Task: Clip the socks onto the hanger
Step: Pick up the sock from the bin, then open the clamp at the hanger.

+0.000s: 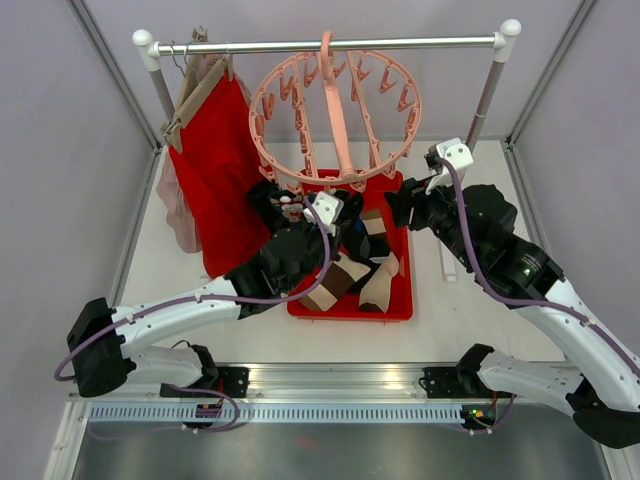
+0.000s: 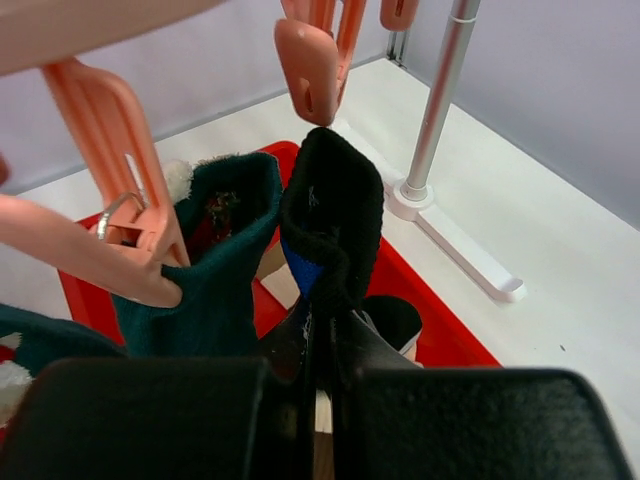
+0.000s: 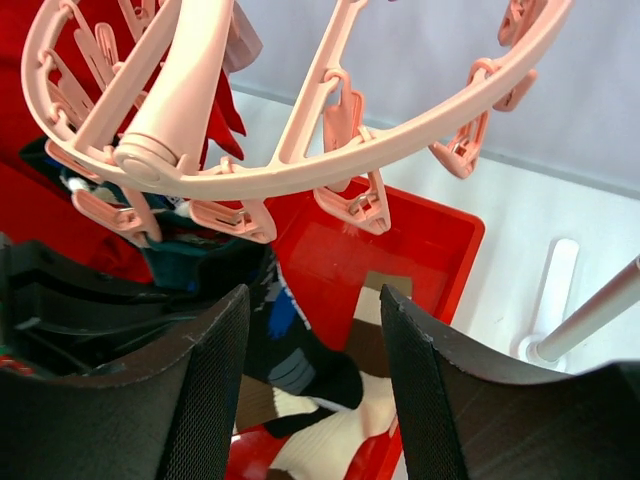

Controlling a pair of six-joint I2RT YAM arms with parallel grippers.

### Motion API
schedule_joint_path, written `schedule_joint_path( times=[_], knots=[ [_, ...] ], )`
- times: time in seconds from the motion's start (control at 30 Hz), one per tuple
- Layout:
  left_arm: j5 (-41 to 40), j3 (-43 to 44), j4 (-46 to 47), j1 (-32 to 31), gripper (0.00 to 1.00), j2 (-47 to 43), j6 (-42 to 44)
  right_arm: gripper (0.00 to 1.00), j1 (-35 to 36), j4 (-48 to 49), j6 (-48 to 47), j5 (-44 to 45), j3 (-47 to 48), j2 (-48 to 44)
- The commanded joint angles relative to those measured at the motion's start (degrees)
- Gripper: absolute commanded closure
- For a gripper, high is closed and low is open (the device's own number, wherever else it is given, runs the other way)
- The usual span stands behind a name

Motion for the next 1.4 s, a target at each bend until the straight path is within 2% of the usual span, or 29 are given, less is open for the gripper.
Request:
schedule_joint_path(
  times=[0.0,0.17,0.37,0.77,1.37],
  knots=[
    [-1.61,-0.33,-1.34,0.7,0.98,-3.82,-2.49,0.39,0.11,7.82,-5.41,-0.53,-2.0,0.5],
    [-1.87,-0.33,-3.62,1.23,0.98,-5.58,-2.58,0.4,-0.94,11.62,-10.33,-0.36,-5.26,0.77],
    [-1.96,-0.07,-5.12,2.02,0.98,-6.73,-2.67,0.41,-4.63,13.64,-10.43,-6.06,-6.14,2.09],
    [-1.44,0.11,-6.62,2.81,0.98,-8.84,-2.58,0.39,-5.78,18.03,-10.17,-14.33,-7.81,3.93],
    [-0.64,0.2,-7.76,3.07,0.98,-9.63,-2.58,0.34,-5.87,22.87,-8.41,-16.79,-7.28,6.39]
  ],
)
